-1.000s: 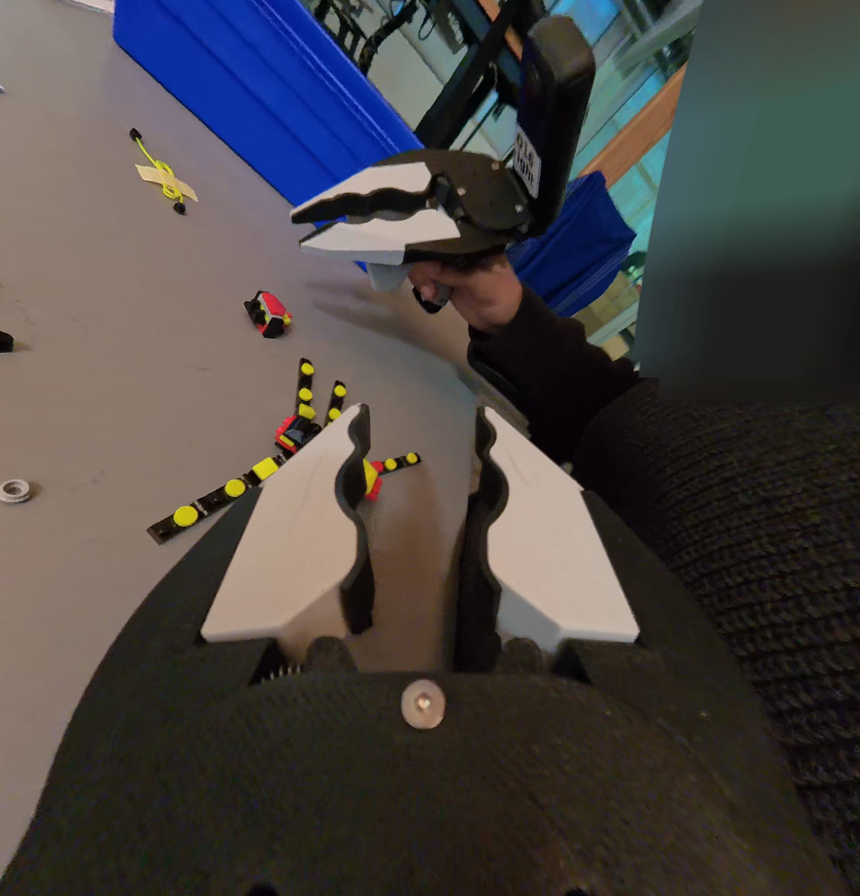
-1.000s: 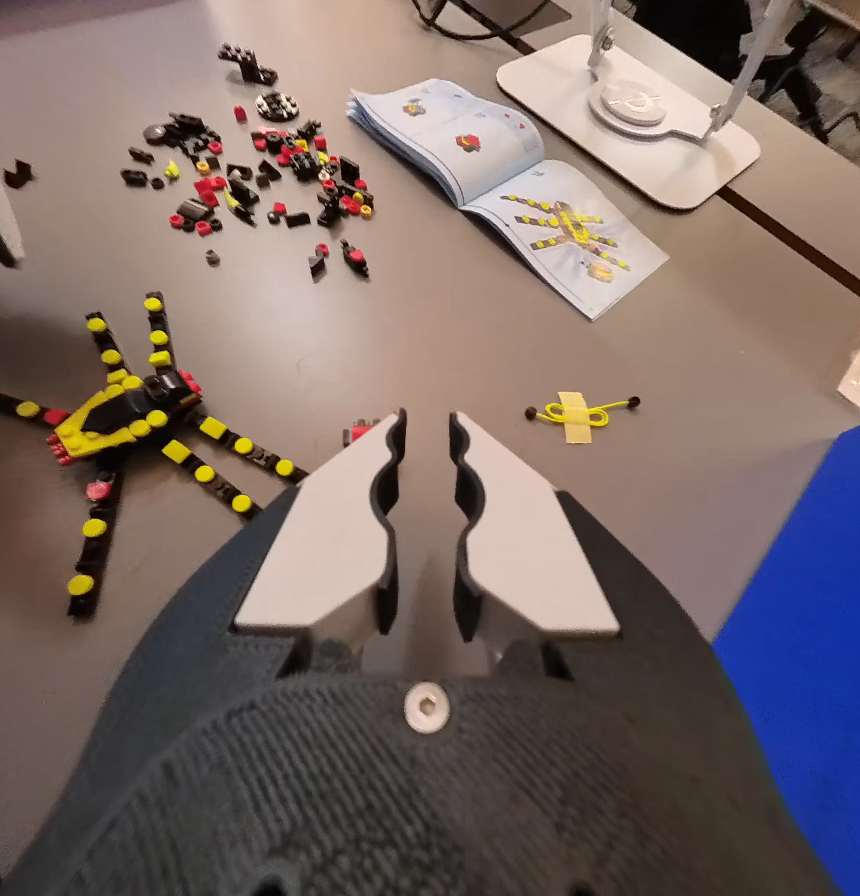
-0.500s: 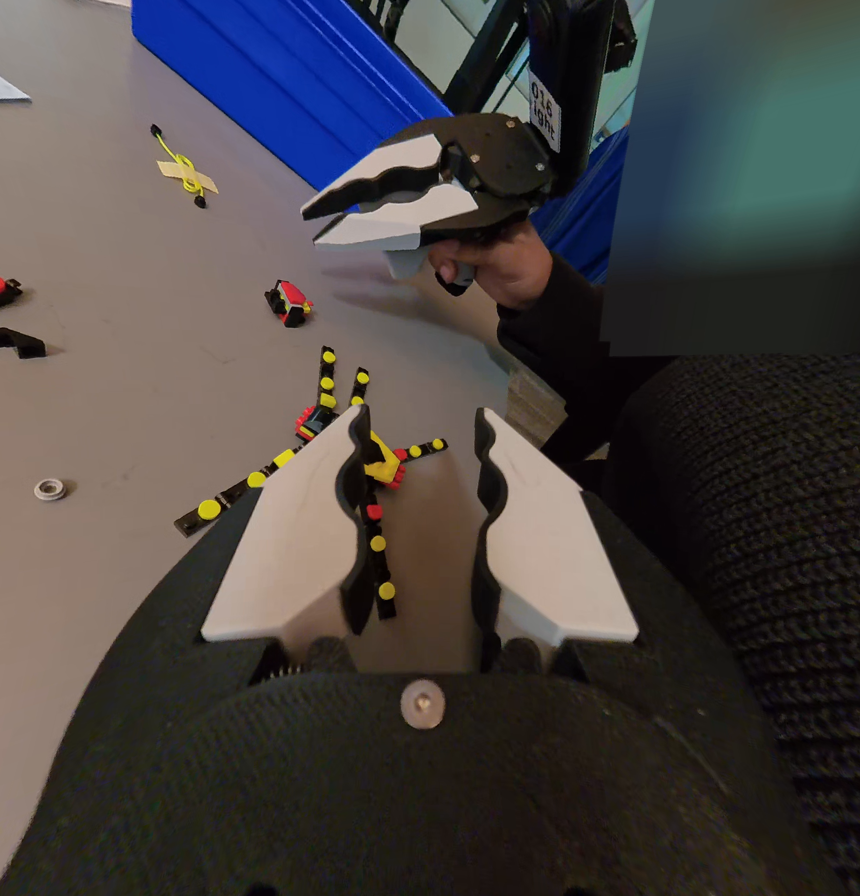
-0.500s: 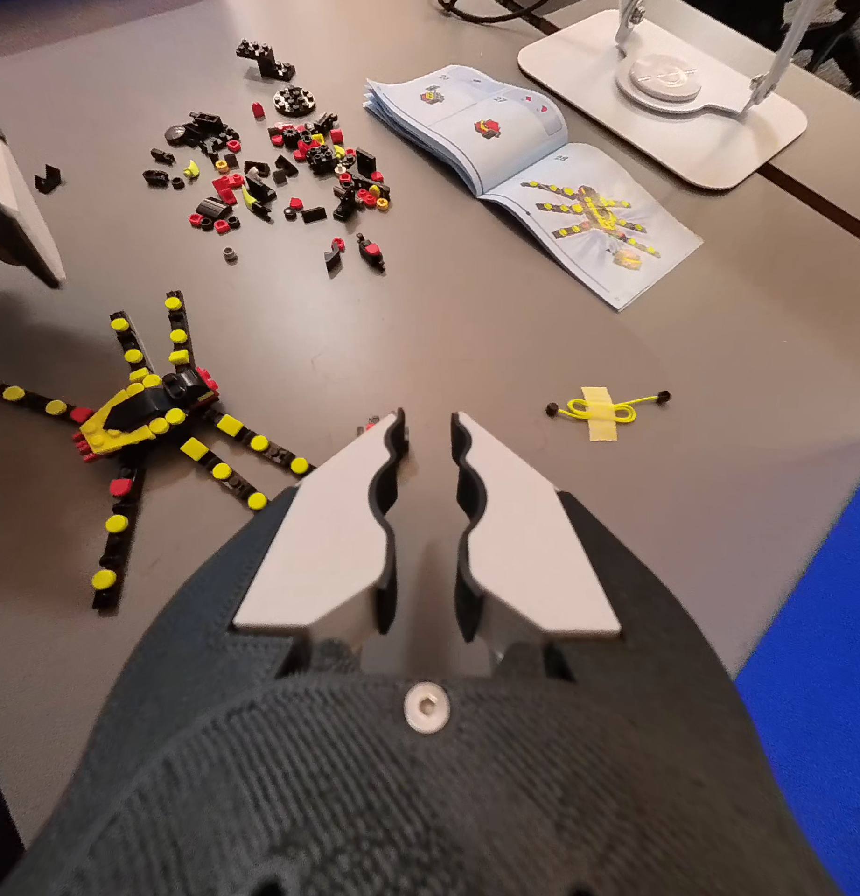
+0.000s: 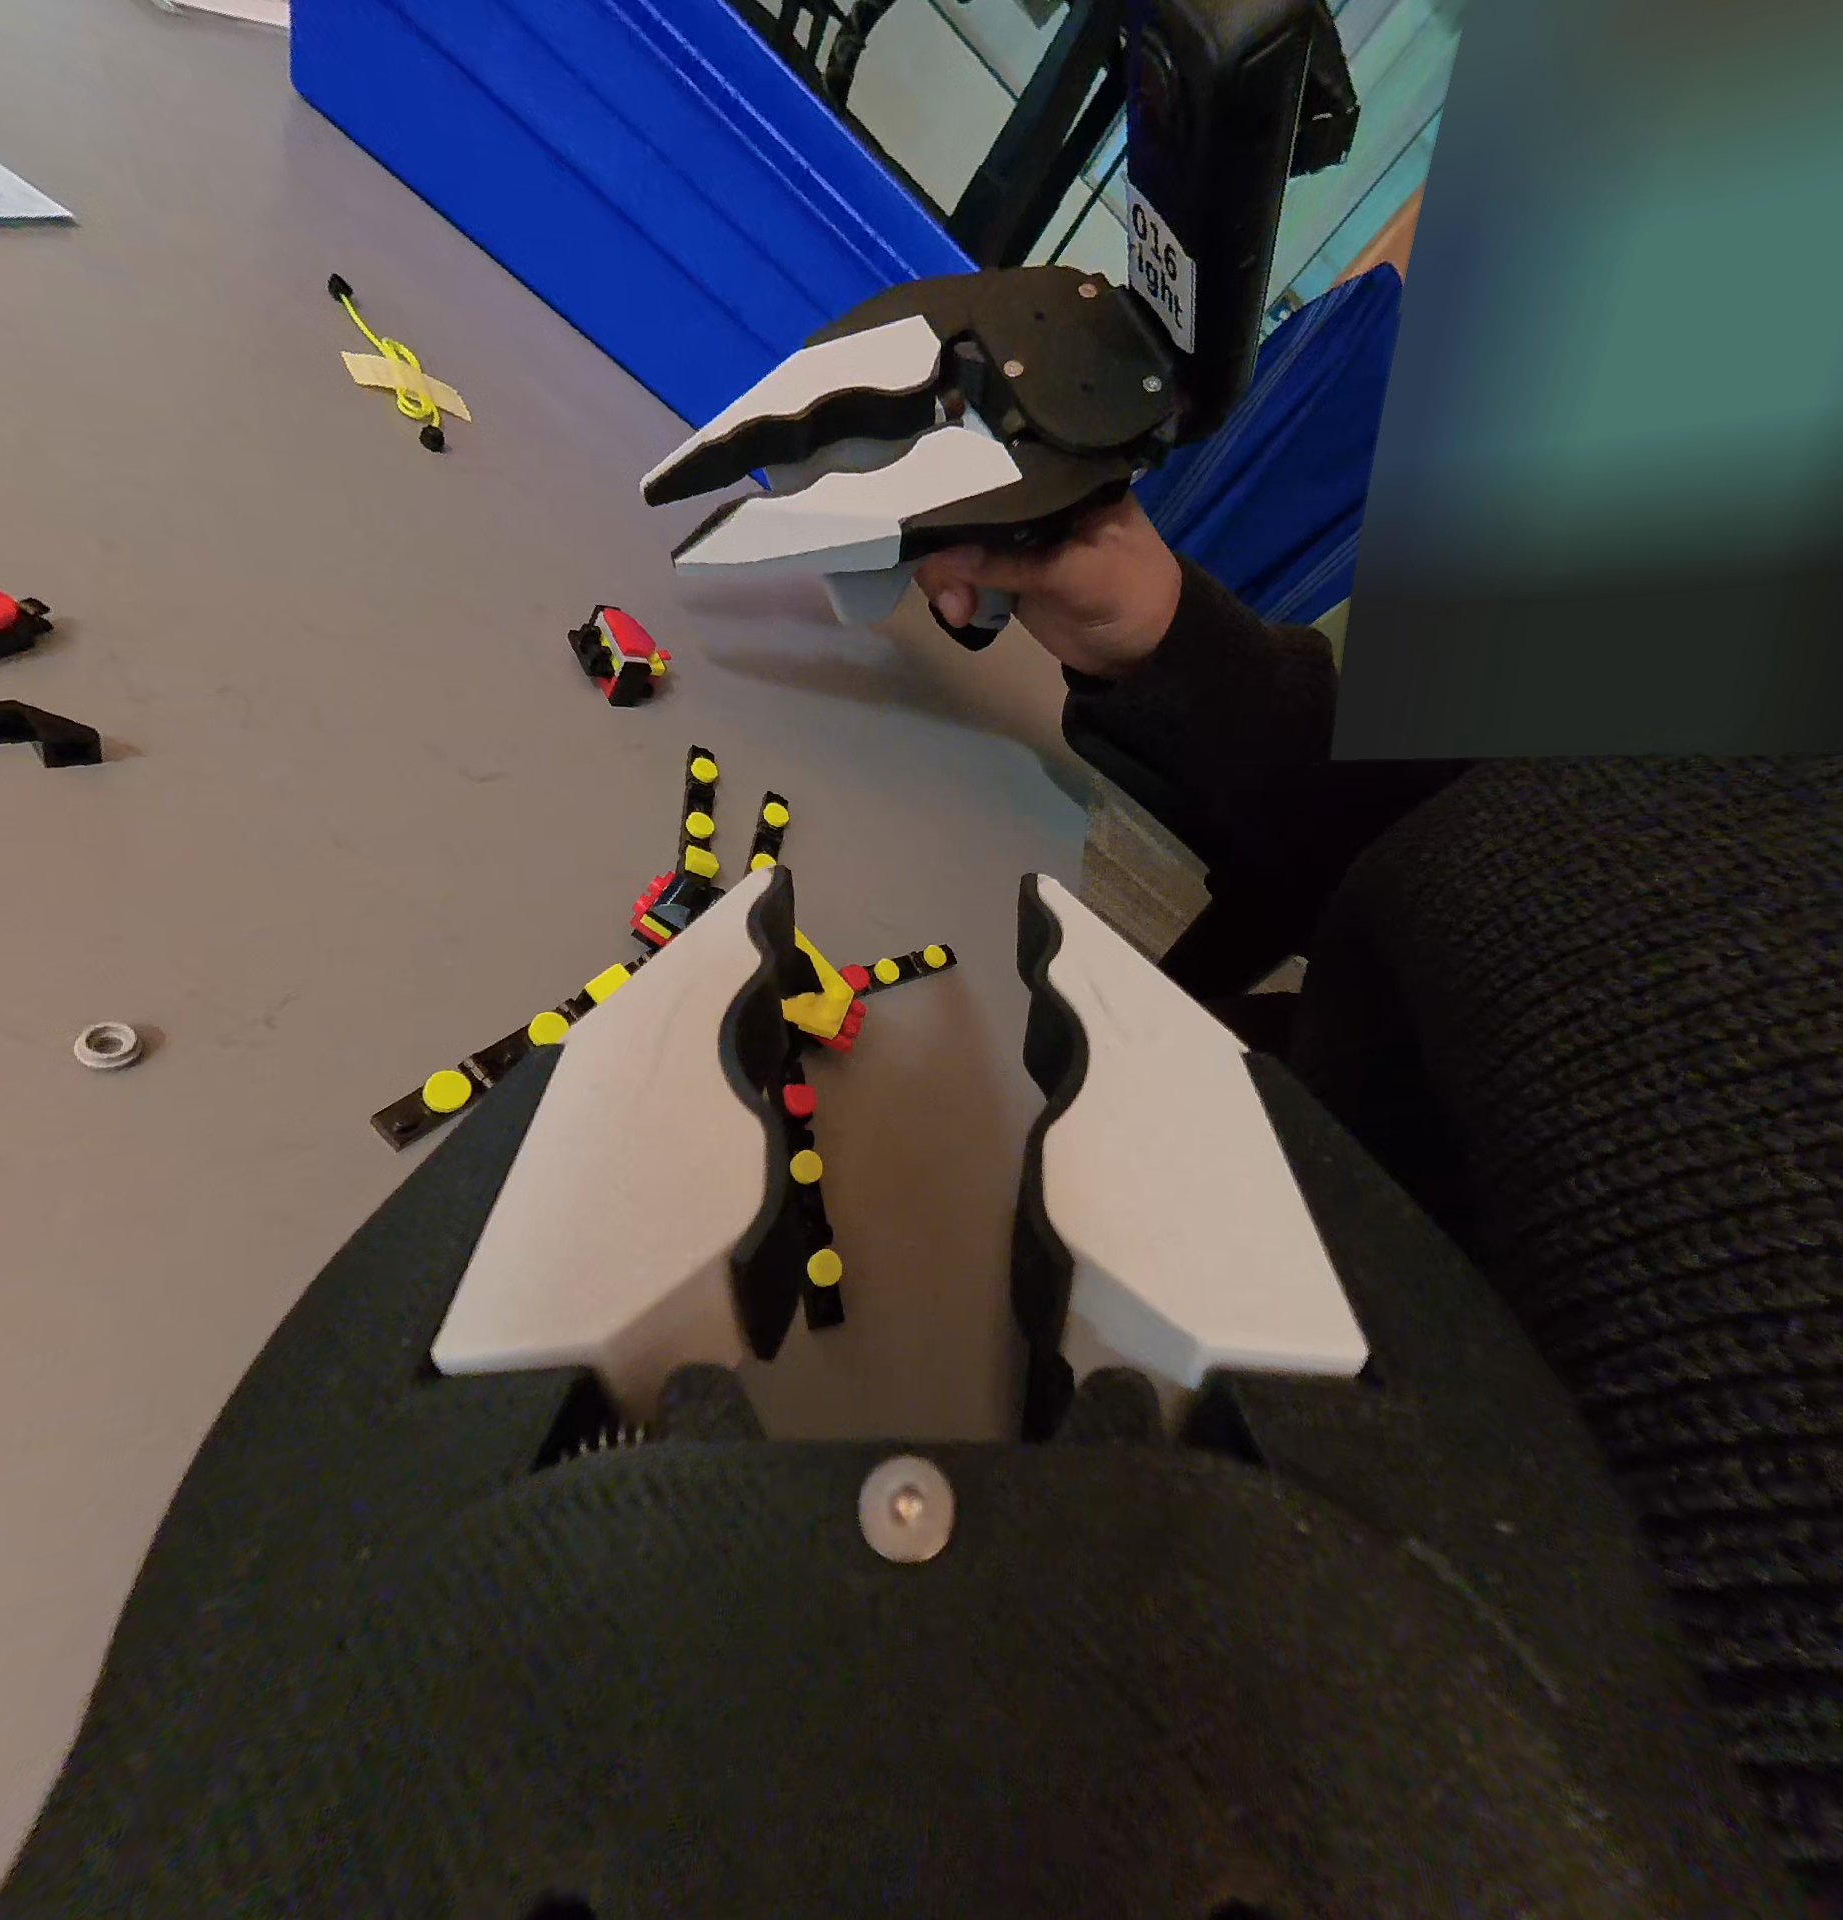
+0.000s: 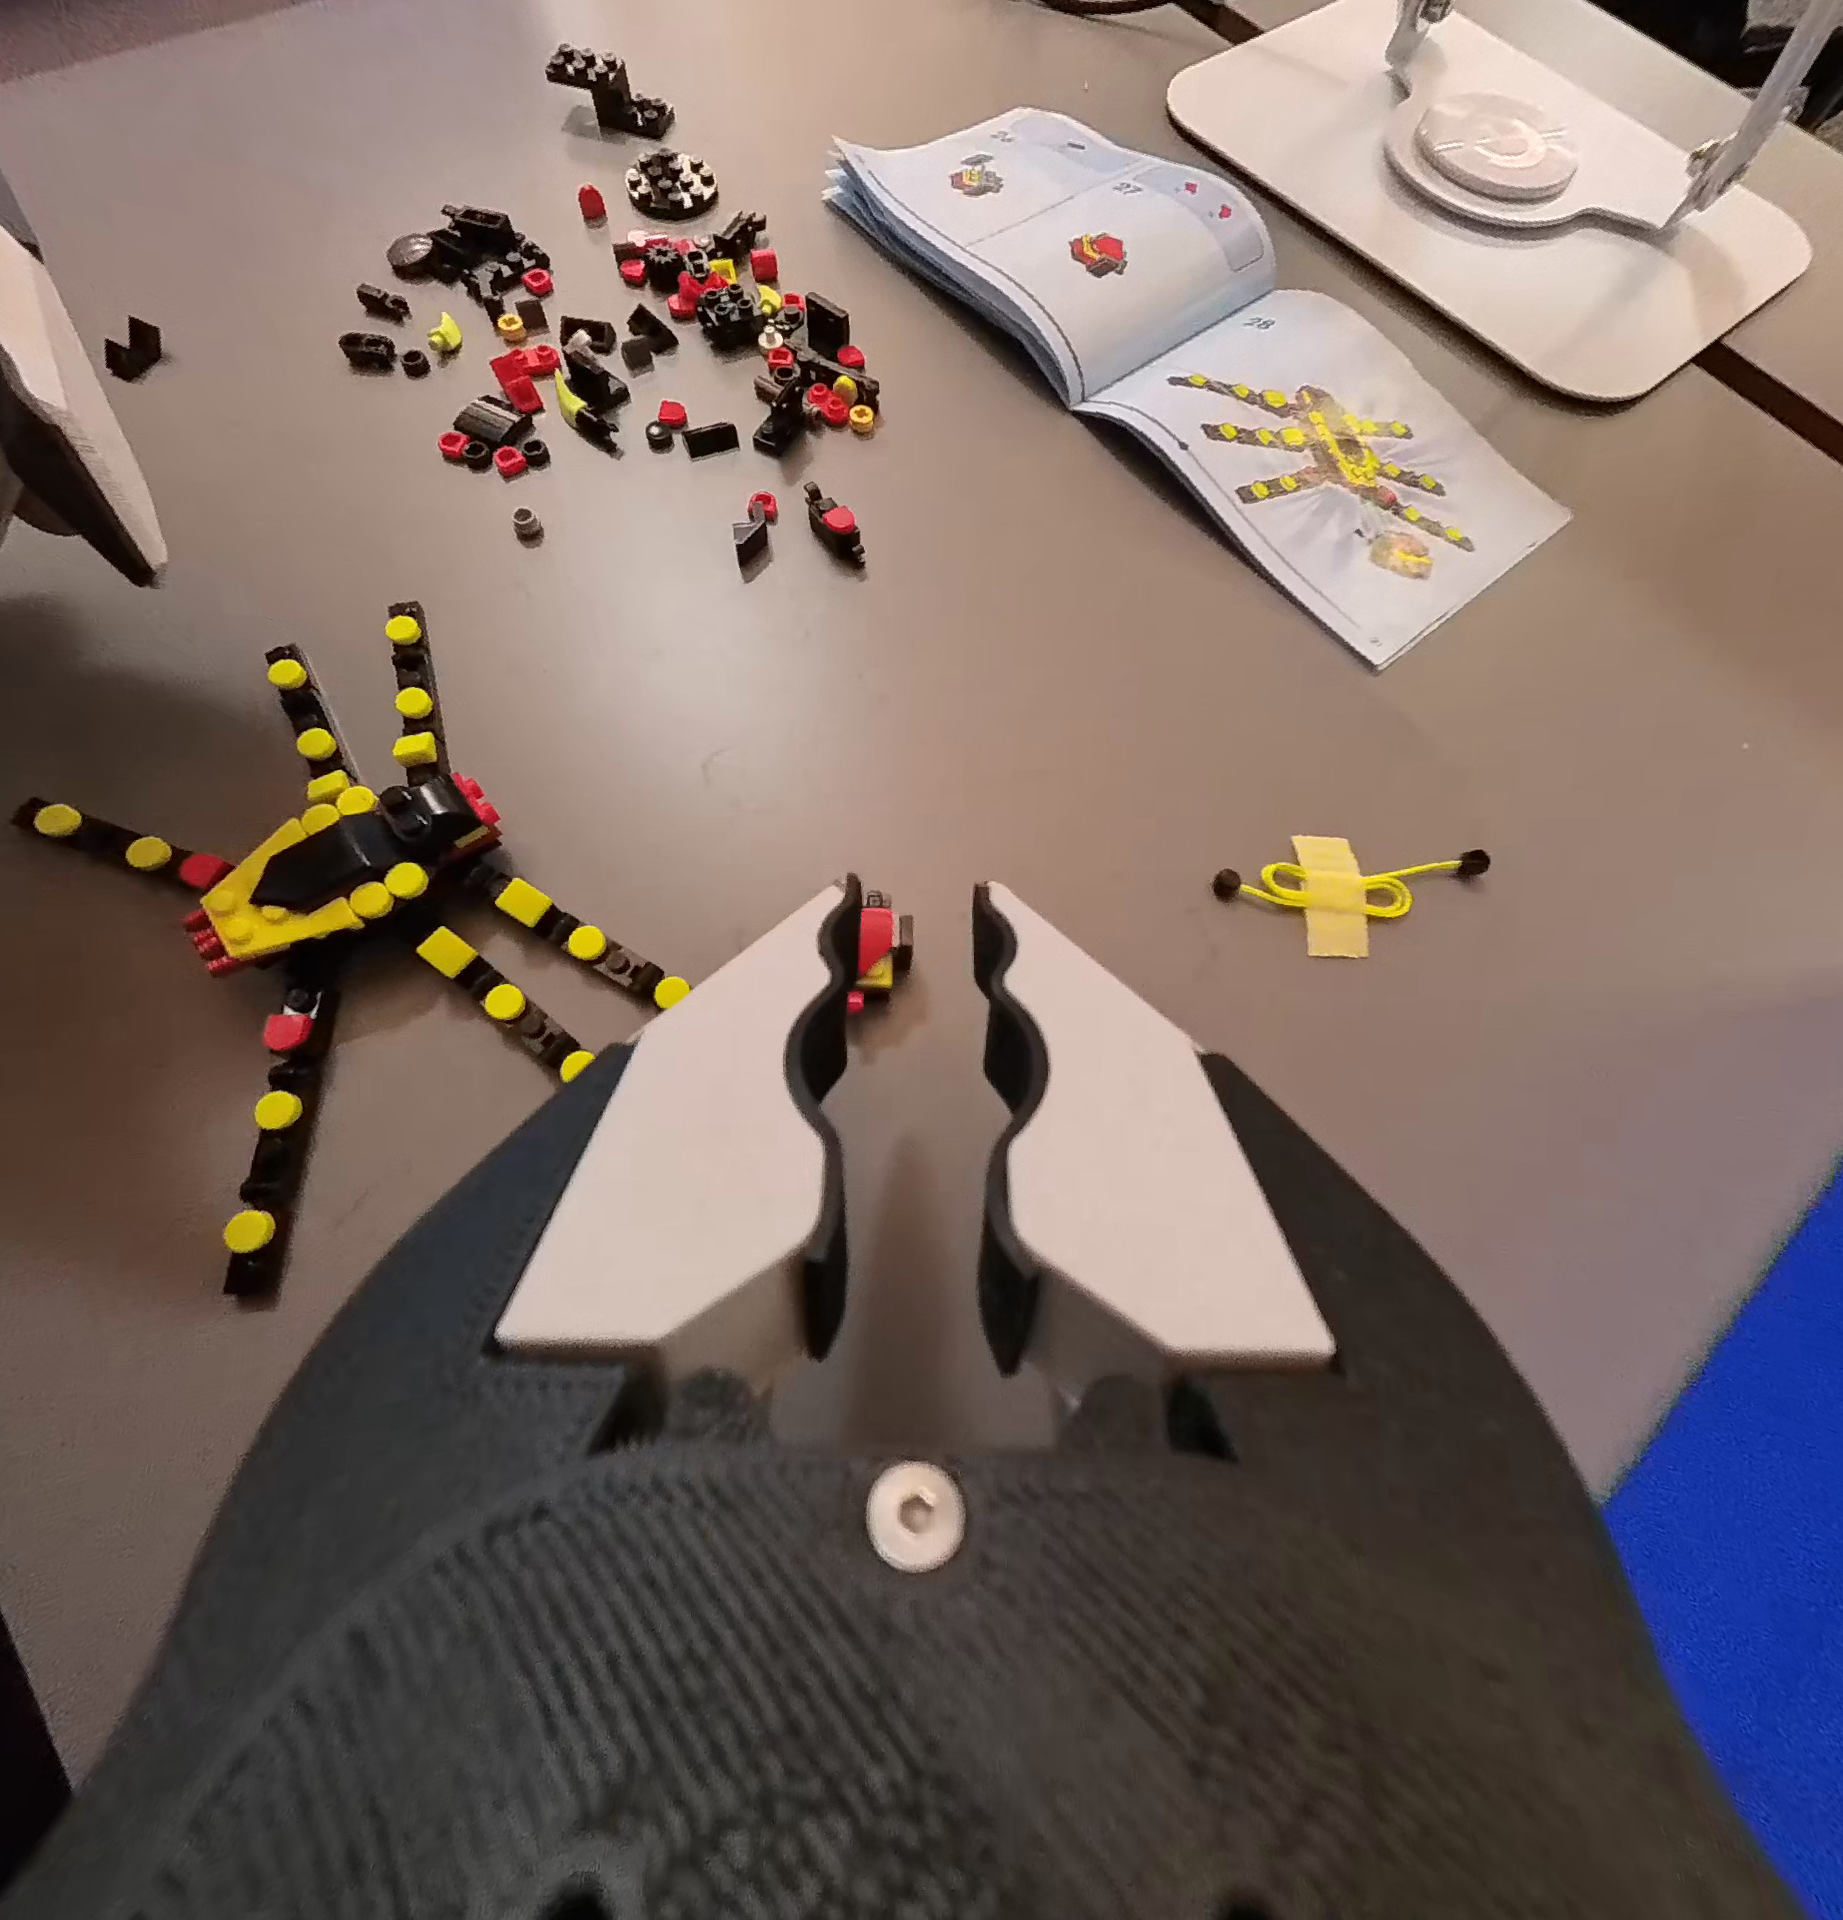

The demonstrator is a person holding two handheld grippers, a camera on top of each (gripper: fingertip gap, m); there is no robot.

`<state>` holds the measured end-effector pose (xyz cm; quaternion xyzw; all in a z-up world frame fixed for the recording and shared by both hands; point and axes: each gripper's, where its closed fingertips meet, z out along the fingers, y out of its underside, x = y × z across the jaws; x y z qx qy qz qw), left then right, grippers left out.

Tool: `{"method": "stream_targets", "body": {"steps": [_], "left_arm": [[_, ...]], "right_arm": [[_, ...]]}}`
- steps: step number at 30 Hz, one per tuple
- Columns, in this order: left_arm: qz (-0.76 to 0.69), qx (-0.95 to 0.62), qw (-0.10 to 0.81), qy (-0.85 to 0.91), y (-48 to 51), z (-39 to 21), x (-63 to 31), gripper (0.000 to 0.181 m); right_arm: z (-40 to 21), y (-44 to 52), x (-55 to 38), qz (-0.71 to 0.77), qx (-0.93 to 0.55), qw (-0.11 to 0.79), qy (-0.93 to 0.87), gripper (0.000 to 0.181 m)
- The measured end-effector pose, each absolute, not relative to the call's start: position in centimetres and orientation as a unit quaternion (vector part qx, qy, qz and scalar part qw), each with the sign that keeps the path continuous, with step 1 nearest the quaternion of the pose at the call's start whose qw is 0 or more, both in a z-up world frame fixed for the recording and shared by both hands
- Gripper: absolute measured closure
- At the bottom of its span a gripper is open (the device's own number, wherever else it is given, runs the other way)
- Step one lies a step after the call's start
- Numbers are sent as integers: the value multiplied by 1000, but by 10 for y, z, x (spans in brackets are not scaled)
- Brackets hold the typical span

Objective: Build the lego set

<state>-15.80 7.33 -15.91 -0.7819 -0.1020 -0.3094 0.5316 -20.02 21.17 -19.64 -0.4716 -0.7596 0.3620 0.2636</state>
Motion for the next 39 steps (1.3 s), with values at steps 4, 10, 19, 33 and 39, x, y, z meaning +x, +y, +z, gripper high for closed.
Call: {"method": "stream_targets", "body": {"steps": [4, 10, 19, 33, 39], "left_arm": [[-309, -782, 532, -102, 73, -159, -158, 140], [-306, -783, 532, -102, 73, -160, -158, 140], [-306, -783, 532, -102, 73, -160, -158, 140], [-305, -785, 531, -97, 72, -159, -155, 140], [-302, -786, 531, -96, 71, -159, -155, 140]], "right_arm": [[-198, 210, -200, 360, -471, 261, -762, 161], [-198, 209, -200, 357, -469, 261, -764, 160], [-215, 216, -194, 335, -491, 226, -771, 149], [-221, 201, -197, 340, -491, 203, -776, 158], [-158, 183, -196, 543, -462, 157, -683, 158]]}}
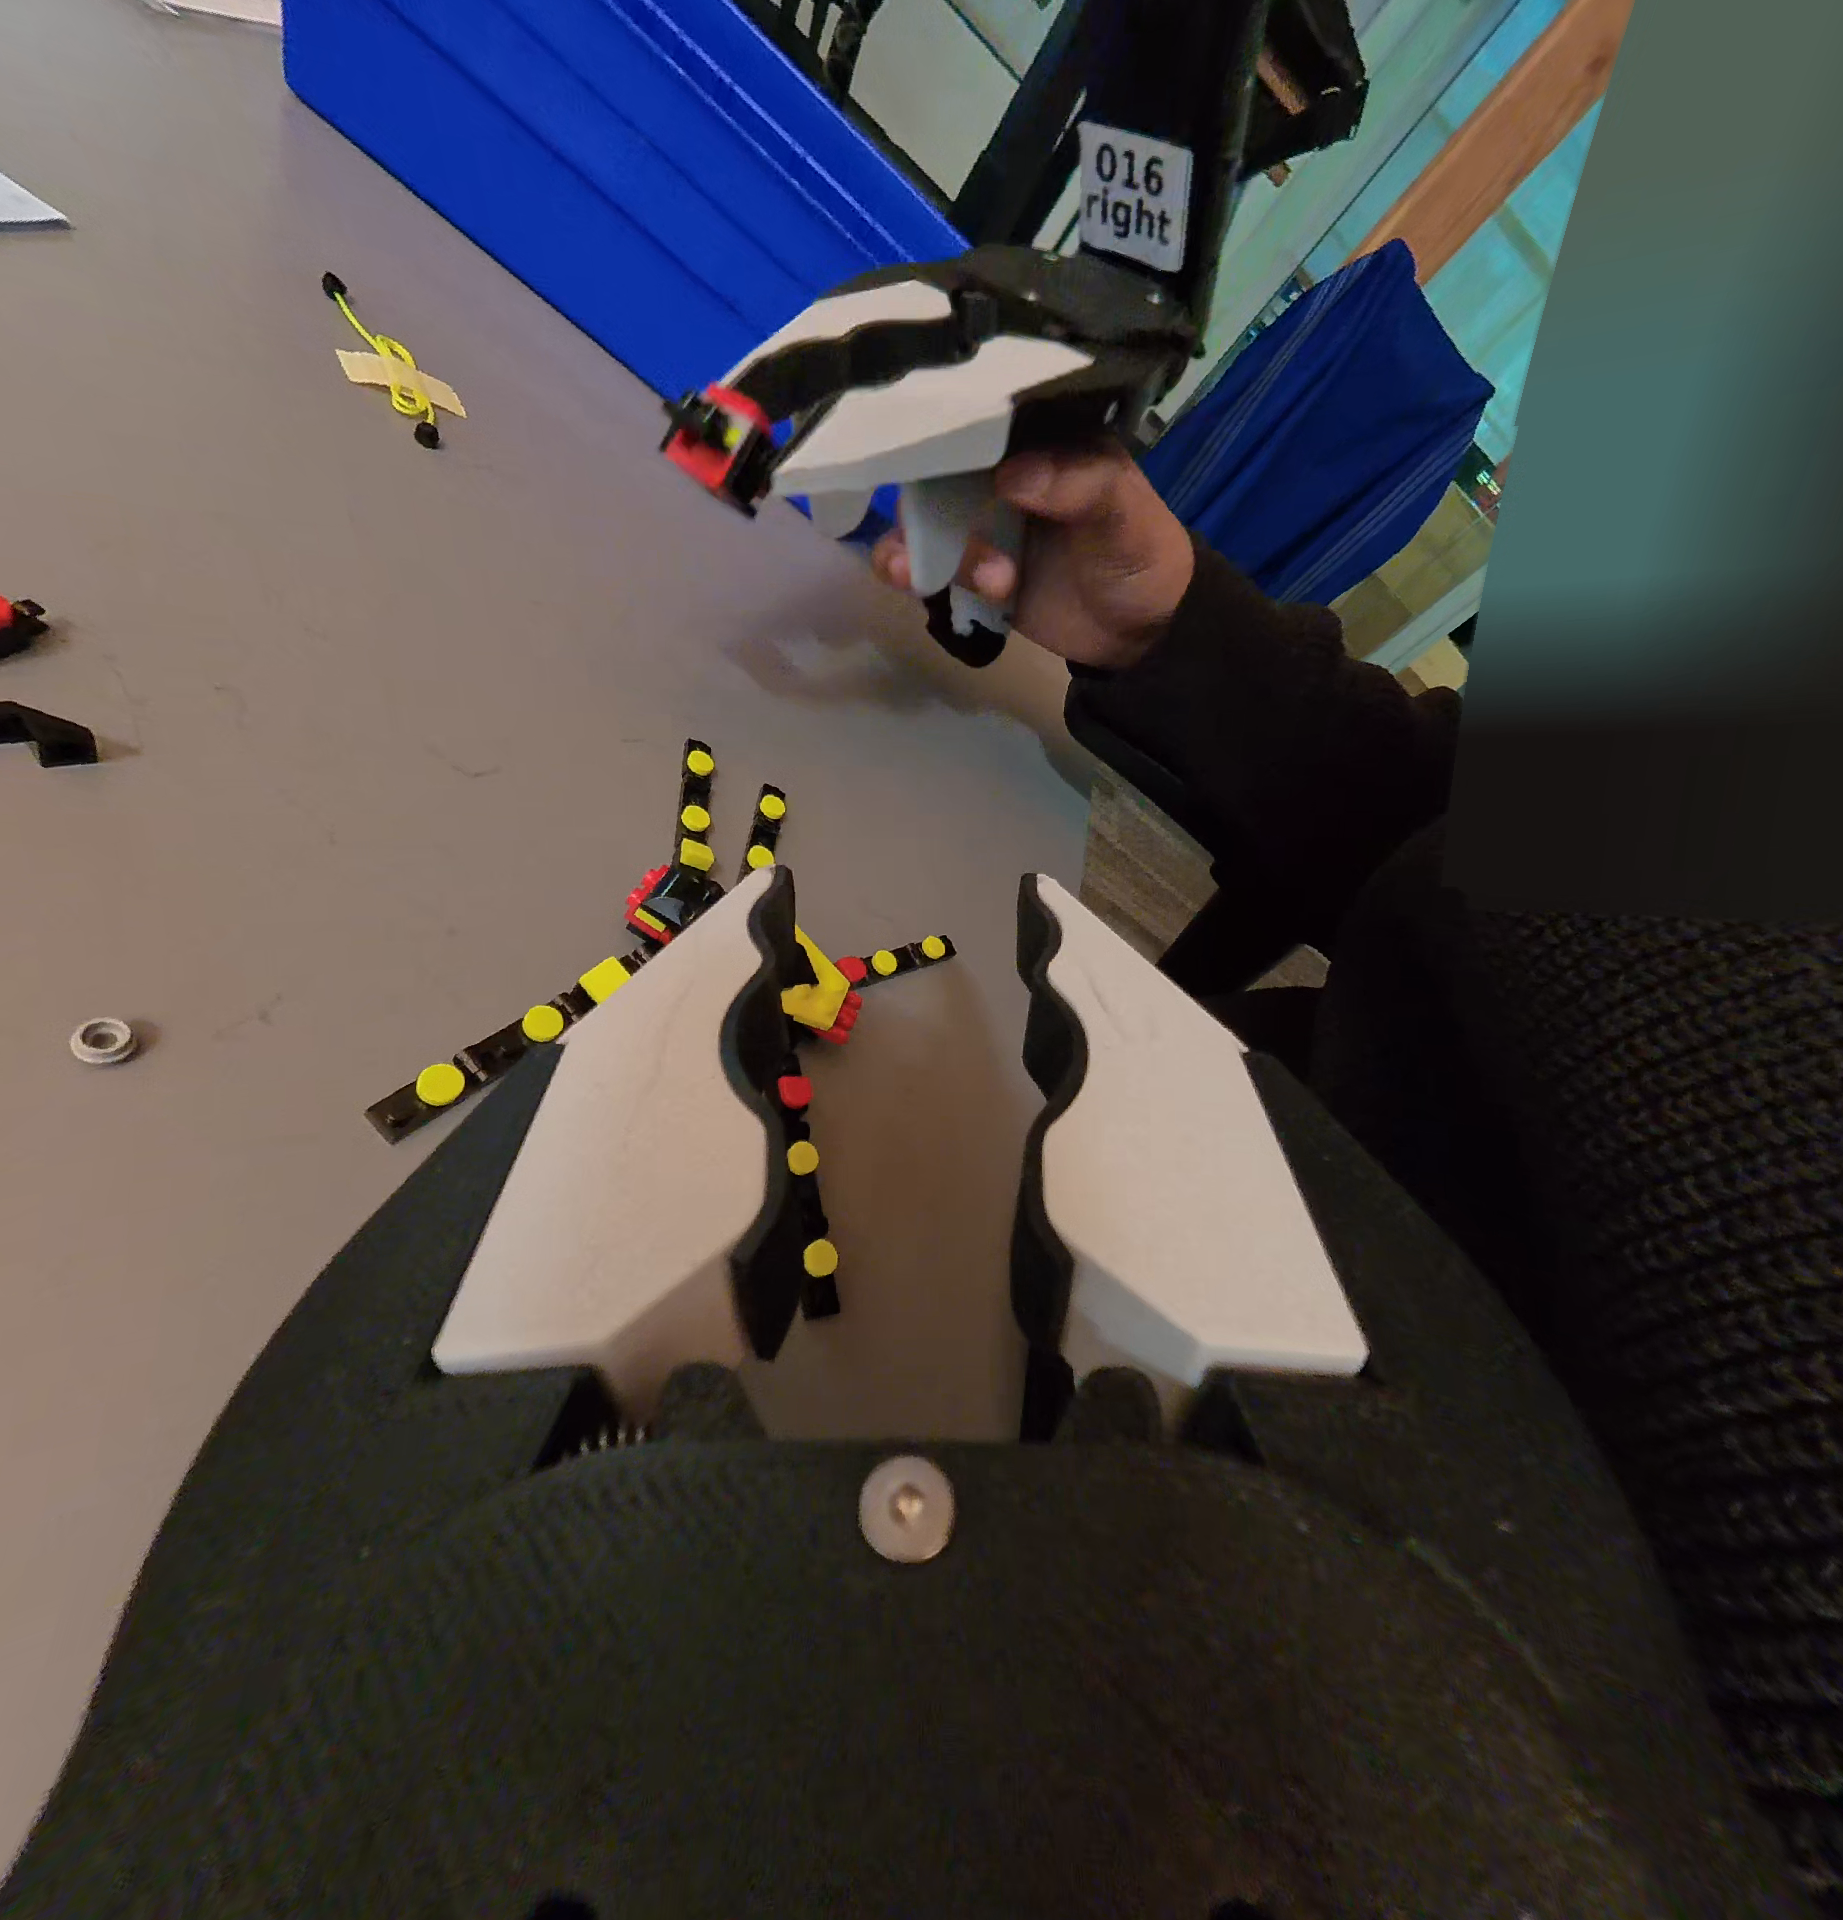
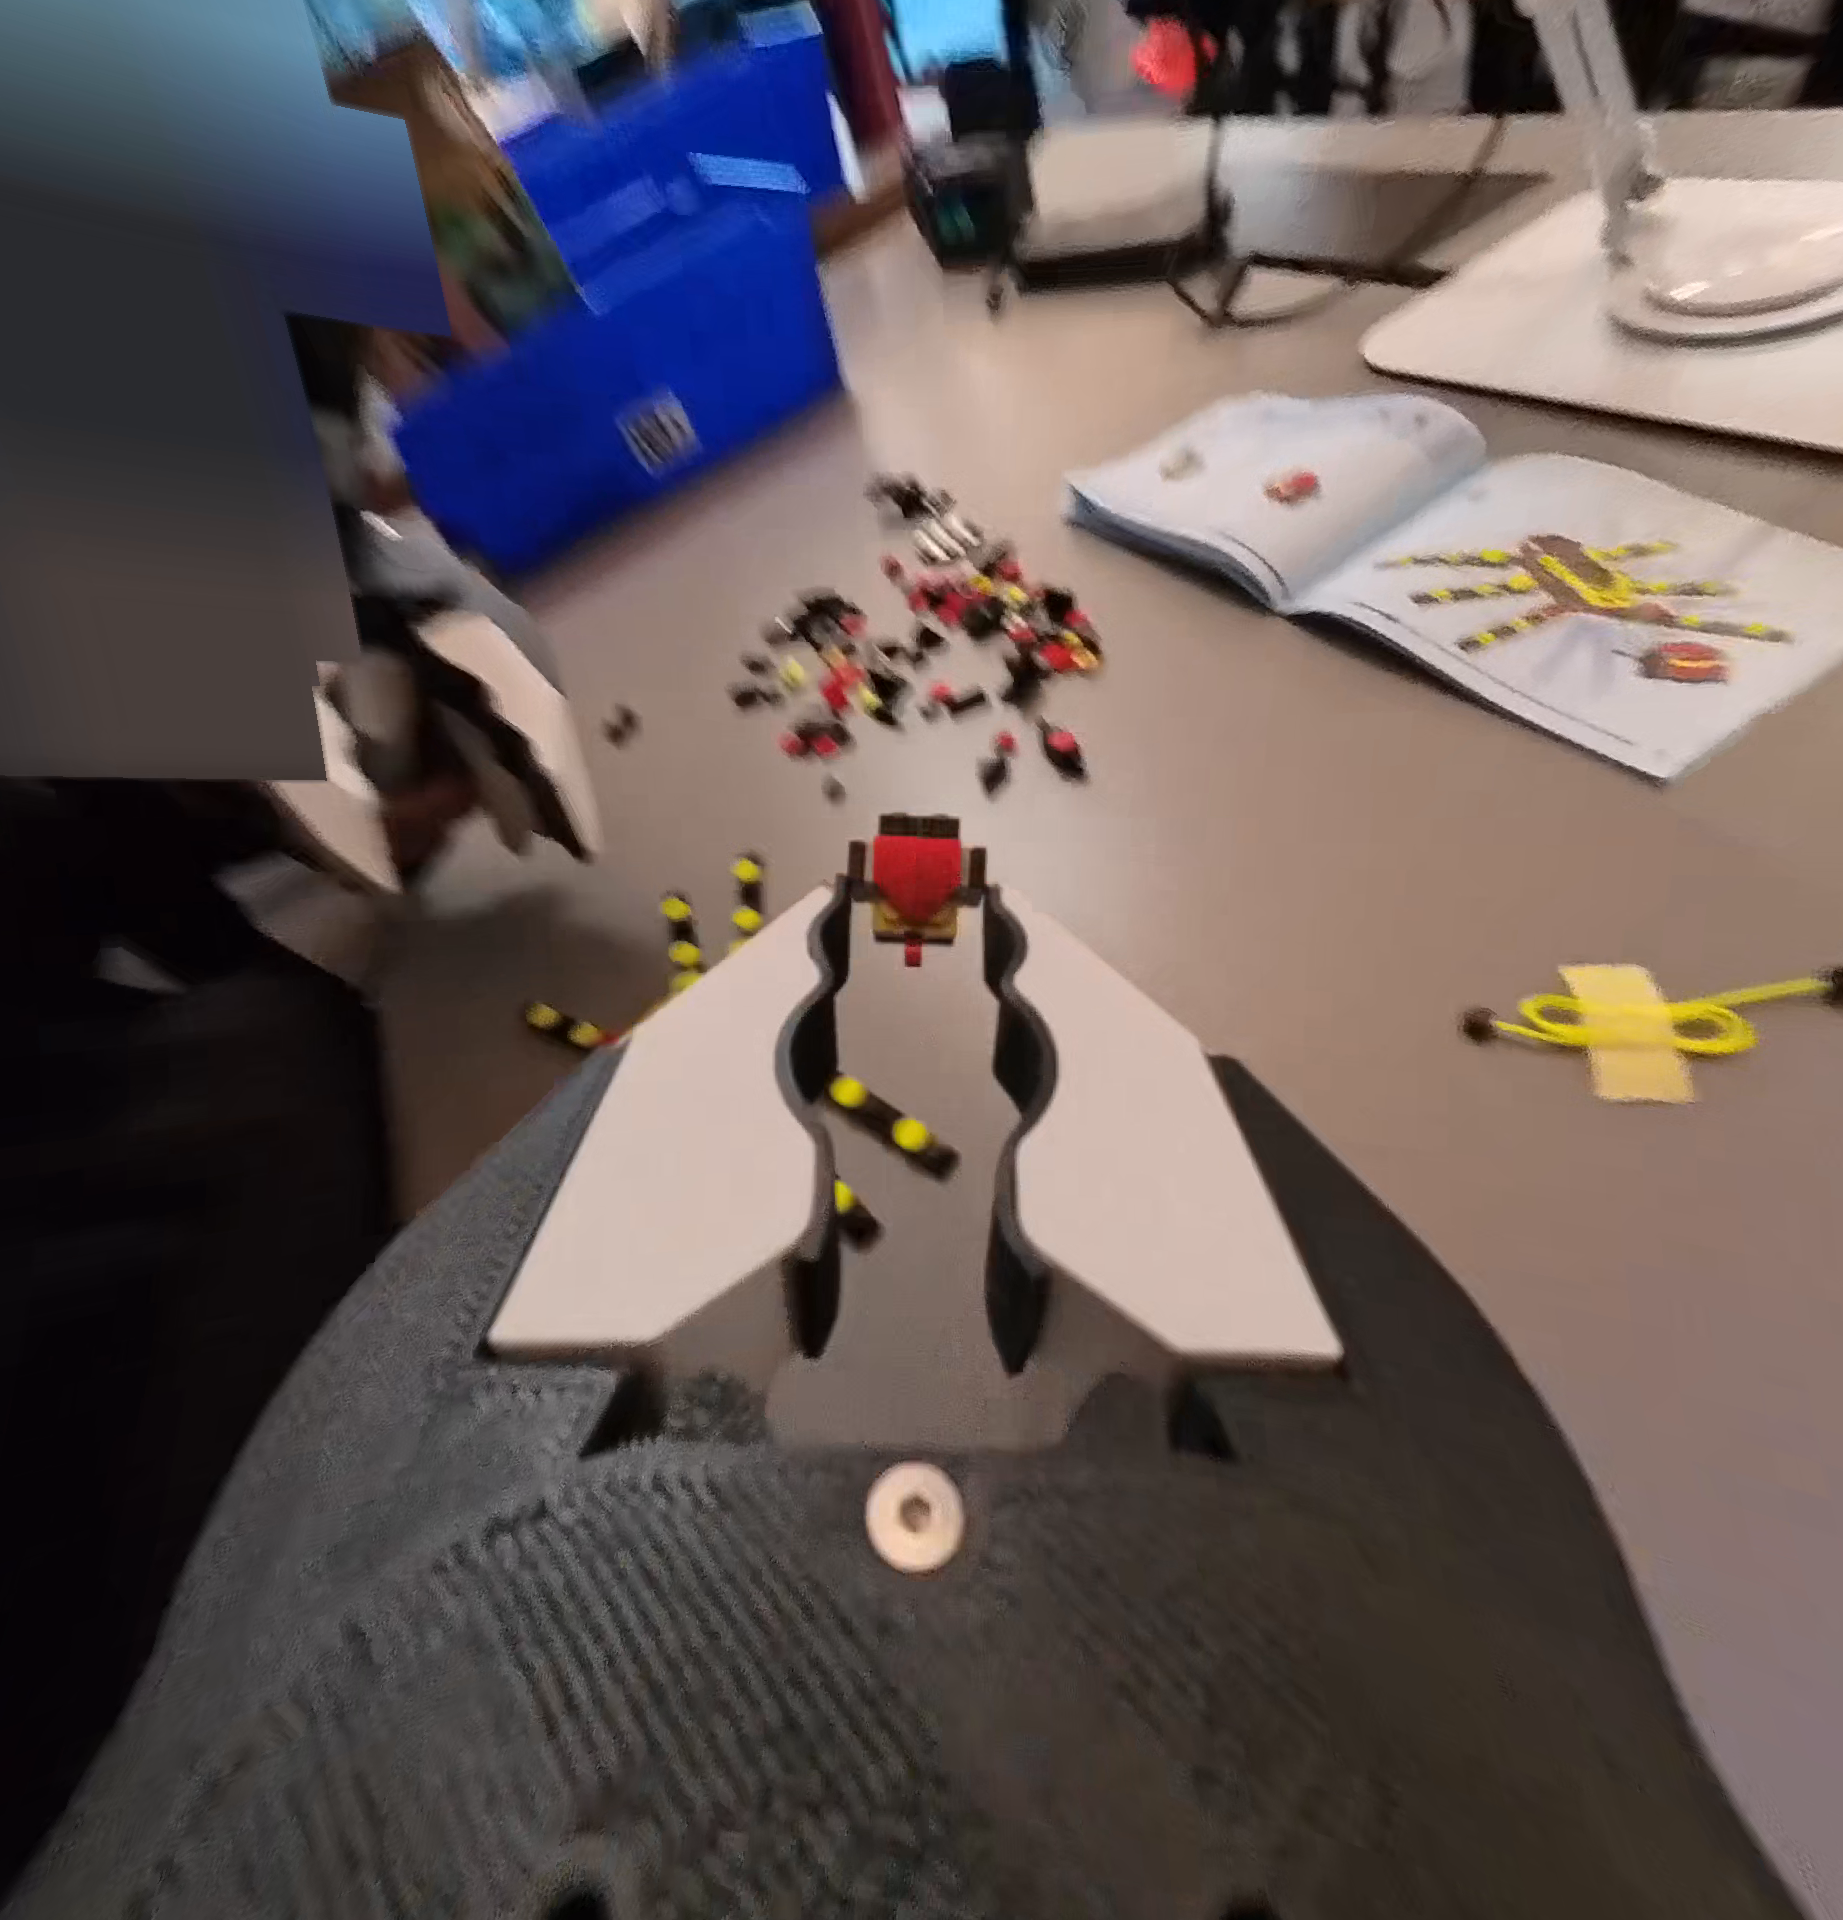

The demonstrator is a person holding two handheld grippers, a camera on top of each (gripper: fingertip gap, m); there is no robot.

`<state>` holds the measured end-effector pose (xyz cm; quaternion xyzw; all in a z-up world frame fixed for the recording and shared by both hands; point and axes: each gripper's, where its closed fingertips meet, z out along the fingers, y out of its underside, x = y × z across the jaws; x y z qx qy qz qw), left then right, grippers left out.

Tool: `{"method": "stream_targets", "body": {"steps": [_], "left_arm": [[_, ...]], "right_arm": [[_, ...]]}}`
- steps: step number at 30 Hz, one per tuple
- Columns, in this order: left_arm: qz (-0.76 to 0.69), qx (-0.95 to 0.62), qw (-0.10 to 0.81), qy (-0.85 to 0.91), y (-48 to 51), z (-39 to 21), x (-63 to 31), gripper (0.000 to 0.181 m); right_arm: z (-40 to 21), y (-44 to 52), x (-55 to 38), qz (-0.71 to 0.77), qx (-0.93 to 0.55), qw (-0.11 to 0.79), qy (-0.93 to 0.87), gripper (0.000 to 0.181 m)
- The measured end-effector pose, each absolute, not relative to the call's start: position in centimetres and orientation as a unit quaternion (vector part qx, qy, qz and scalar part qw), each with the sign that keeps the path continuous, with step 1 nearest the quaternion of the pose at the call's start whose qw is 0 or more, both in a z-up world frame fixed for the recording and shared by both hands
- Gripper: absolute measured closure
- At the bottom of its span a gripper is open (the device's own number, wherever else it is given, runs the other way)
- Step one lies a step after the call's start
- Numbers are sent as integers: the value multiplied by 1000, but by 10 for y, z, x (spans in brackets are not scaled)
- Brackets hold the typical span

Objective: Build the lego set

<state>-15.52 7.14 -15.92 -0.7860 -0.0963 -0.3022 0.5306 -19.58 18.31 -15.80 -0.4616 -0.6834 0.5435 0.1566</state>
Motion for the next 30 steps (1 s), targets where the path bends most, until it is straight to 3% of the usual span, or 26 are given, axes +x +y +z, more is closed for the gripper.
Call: {"method": "stream_targets", "body": {"steps": [6, 30], "left_arm": [[-304, -786, 530, -97, 71, -159, -155, 140], [-271, -805, 520, -88, 73, -168, -155, 140]], "right_arm": [[-131, 180, -192, 644, -458, 83, -608, 159], [-143, 157, -184, 609, -444, 71, -653, 159]]}}
